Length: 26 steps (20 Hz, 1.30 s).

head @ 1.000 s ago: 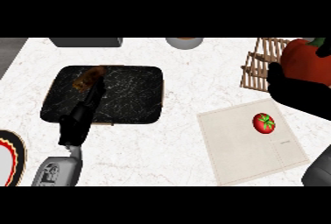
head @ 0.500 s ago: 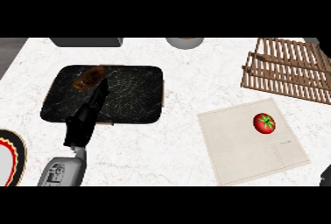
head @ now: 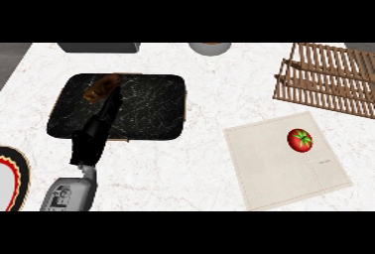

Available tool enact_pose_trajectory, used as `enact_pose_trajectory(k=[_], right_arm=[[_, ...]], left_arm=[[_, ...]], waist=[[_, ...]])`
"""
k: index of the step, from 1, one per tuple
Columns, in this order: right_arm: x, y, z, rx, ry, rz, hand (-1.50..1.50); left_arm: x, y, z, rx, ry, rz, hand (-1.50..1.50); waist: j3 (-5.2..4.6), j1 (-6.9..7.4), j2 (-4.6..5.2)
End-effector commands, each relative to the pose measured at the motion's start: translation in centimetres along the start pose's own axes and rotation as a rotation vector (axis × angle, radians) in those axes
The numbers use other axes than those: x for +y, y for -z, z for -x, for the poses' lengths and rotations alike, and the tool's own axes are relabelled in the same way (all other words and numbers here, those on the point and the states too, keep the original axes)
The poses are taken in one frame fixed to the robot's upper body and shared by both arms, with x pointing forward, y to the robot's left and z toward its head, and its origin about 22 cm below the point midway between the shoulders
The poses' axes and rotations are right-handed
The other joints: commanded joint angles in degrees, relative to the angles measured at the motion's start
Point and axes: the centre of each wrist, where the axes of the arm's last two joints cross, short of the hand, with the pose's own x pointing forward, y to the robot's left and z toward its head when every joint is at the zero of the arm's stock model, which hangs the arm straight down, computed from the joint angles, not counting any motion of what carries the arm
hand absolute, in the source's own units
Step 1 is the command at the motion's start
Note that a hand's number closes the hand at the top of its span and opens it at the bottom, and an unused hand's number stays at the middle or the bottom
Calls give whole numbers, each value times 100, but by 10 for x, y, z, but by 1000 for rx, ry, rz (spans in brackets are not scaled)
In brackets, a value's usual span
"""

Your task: Pick the bell pepper from the placemat and place it in the tiered shelf

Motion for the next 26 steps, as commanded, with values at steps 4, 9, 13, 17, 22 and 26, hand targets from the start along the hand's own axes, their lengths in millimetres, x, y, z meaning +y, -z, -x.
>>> enact_pose_trajectory(k=[4, 9, 13, 17, 22, 26], right_arm=[[34, 34, 35, -9, -78, 29, 150], [54, 52, 45, -125, -134, 59, 150], [76, 59, 56, -82, -103, 108, 150], [80, 51, 56, -27, 220, 111, 150], [80, 76, 77, -27, 248, 122, 150], [88, 79, 98, -37, 244, 104, 150]], left_arm=[[0, -16, 17, -9, 14, 18, 0], [3, -6, 10, 1, -1, 8, 0], [-6, -6, 0, 2, 0, 1, 0], [-11, -4, 2, 8, -3, 8, 0], [-11, -6, 11, 2, -13, 20, 0], [7, 6, -3, -16, 2, 4, 0]], waist=[[2, 33, 13], [2, 47, 21], [2, 38, 10], [12, 43, 15], [2, 25, 8], [2, 1, 1]])
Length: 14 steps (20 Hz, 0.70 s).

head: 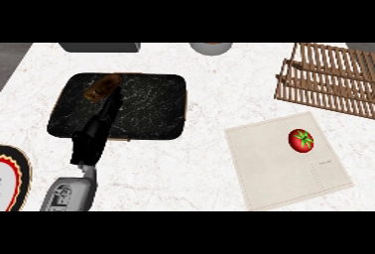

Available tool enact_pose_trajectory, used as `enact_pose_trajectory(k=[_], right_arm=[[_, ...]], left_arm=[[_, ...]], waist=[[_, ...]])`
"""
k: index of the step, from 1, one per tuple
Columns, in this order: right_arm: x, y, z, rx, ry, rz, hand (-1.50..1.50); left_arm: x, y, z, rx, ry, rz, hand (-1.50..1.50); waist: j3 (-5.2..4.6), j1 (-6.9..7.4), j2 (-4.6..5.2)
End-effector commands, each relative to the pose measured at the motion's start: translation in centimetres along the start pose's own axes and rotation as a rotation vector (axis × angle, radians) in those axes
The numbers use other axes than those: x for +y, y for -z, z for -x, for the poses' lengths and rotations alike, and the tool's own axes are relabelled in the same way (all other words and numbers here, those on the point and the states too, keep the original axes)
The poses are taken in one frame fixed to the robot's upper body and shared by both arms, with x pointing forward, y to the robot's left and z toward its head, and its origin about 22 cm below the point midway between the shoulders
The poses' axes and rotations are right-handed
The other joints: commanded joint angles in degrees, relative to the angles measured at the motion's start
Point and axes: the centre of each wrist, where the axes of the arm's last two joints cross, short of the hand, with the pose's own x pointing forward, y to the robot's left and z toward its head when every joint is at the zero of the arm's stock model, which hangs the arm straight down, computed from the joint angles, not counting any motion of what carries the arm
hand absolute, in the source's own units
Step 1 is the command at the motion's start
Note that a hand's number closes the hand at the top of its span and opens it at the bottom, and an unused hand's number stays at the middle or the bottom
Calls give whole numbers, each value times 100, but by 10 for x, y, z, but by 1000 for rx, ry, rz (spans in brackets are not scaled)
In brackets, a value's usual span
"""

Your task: Pick the bell pepper from the placemat and place it in the tiered shelf

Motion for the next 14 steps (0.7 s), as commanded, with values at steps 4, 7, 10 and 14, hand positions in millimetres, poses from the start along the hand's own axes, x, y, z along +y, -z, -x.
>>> enact_pose_trajectory(k=[4, 7, 10, 14], right_arm=[[8, 12, 37, -9, 0, 20, 150], [-13, 27, 49, 145, -280, 102, -150], [12, 10, 54, 188, -285, 103, -150], [-9, 19, 41, 200, -199, 106, -150]], left_arm=[[5, 4, -6, 10, -1, 8, 0], [2, 3, -2, 10, -1, 2, 0], [-3, -1, -3, 21, 2, -6, 0], [-5, -2, -6, 2, 5, 2, 0]], waist=[[-1, 1, -2], [-8, -47, -6], [-3, 5, -6], [-3, -24, -18]])
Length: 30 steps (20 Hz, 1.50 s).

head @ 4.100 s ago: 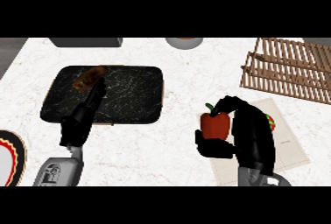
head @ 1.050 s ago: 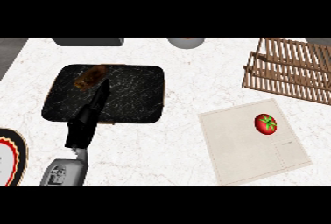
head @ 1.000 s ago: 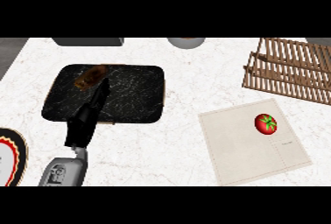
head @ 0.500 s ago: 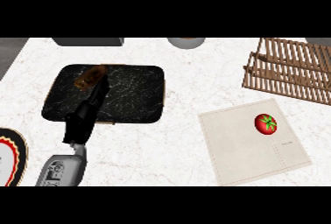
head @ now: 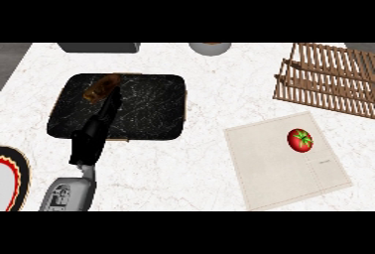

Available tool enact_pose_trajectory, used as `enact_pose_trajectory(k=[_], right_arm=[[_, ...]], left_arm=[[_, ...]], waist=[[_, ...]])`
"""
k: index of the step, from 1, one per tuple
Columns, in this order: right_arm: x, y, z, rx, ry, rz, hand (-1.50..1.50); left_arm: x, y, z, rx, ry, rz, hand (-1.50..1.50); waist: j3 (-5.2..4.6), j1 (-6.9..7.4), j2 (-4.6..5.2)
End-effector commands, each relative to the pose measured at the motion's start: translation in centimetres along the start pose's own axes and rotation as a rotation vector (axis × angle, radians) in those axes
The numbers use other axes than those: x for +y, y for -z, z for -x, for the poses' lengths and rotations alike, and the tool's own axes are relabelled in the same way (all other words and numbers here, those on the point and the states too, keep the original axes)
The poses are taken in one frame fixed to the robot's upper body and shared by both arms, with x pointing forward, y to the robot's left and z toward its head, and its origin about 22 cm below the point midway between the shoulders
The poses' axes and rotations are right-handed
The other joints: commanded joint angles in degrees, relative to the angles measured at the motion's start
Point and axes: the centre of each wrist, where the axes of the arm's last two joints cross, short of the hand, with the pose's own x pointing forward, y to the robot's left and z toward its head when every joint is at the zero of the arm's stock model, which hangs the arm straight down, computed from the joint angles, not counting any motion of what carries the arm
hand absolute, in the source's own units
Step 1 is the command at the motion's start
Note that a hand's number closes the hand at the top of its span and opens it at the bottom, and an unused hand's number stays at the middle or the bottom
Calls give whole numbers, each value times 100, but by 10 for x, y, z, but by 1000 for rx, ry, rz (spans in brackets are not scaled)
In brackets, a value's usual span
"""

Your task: Pick the bell pepper from the placemat and place it in the tiered shelf

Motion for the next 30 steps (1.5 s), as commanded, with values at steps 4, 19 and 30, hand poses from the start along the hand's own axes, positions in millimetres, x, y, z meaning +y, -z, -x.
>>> enact_pose_trajectory(k=[4, 19, 30], right_arm=[[-14, 5, 8, 55, 147, -9, -150], [-80, 29, -24, 145, 552, 90, -150], [-208, 71, 42, 400, 469, 111, -150]], left_arm=[[0, -8, 19, -1, 0, -5, 0], [-8, 1, 10, 0, -13, -2, 0], [-3, -2, 7, 30, 4, -54, 0]], waist=[[0, -17, -3], [-1, -64, -15], [-1, -248, -52]])
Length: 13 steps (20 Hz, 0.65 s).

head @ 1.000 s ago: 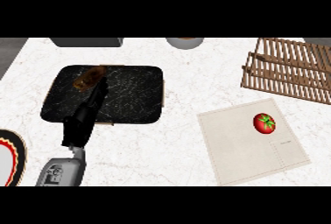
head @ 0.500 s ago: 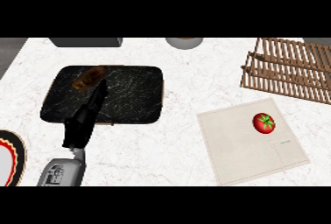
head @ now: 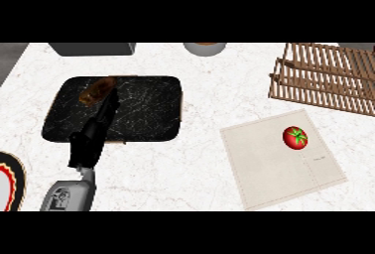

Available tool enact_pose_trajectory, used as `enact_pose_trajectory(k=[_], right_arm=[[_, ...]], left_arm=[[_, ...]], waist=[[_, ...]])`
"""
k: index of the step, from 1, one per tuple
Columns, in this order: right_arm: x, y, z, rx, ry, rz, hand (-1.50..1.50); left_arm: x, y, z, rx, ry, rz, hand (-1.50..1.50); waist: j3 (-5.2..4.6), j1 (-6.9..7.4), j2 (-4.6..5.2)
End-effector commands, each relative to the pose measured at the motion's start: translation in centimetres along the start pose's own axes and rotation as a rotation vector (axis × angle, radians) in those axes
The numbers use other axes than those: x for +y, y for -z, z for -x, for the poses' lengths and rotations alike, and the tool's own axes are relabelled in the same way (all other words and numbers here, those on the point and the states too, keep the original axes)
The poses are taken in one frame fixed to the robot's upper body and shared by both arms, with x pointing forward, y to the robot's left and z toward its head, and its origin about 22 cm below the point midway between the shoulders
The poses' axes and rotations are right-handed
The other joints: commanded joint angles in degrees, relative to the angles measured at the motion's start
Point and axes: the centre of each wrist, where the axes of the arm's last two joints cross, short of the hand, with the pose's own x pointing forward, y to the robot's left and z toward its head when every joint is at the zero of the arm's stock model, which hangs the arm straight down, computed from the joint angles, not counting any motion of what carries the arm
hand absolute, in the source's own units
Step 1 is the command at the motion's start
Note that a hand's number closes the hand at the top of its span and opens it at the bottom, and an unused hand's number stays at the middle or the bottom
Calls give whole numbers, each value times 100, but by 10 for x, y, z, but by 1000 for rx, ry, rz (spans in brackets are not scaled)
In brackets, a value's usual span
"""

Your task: Pick the bell pepper from the placemat and place it in the tiered shelf

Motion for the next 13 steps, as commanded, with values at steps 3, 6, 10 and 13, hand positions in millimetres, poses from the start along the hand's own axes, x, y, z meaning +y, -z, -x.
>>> enact_pose_trajectory(k=[3, 6, 10, 13], right_arm=[[-83, 33, 9, 119, -118, -18, -150], [-124, 35, 34, 119, -165, -64, -150], [-175, 31, 41, 105, -227, -118, -150], [-217, 30, 53, 105, -183, -122, -150]], left_arm=[[-1, -1, -1, -1, -12, -10, 0], [3, 1, 1, 9, 5, -44, 0], [4, -13, 13, 9, -13, -18, 0], [3, -10, -3, 13, 9, -10, 0]], waist=[[6, -108, -9], [14, -237, -28], [6, -205, -25], [8, -133, -18]])
